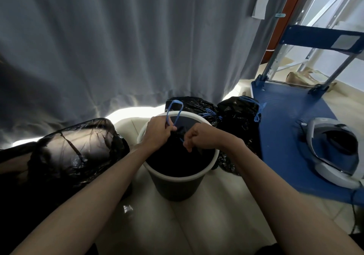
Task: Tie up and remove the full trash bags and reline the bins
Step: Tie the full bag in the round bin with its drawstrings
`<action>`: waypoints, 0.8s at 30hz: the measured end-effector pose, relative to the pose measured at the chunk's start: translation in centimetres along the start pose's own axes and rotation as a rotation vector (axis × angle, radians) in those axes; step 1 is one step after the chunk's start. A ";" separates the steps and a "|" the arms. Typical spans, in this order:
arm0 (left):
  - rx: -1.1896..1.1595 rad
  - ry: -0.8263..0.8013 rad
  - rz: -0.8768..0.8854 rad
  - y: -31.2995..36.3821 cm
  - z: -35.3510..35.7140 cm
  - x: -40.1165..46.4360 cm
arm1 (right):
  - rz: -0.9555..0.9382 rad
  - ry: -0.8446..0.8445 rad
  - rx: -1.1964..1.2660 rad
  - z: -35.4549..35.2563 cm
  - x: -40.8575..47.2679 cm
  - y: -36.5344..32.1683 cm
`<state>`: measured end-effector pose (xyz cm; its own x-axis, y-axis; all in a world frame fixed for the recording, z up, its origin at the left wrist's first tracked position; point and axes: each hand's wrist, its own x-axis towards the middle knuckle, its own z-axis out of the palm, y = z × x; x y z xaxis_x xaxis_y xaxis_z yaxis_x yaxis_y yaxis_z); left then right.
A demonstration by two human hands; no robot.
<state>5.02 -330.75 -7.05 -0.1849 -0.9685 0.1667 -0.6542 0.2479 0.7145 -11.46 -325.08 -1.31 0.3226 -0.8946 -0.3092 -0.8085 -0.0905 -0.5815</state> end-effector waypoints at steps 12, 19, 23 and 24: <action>-0.530 -0.088 -0.161 0.0 -3.0 0.8 | 0.062 0.372 1.086 0.7 1.9 0.9; -0.493 -0.125 -0.106 1.0 -4.9 0.6 | 0.077 0.231 1.286 0.8 2.1 0.3; -0.470 -0.131 -0.092 1.2 -5.5 0.7 | 0.077 0.155 1.309 0.5 2.2 0.7; -0.465 -0.134 -0.085 1.3 -5.5 0.7 | 0.074 0.168 1.276 0.7 2.3 0.7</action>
<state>8.12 -331.25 -2.28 -0.2578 -0.9658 0.0279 -0.2800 0.1023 0.9545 -10.92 -326.91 -2.94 0.1569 -0.9317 -0.3276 0.2480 0.3583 -0.9001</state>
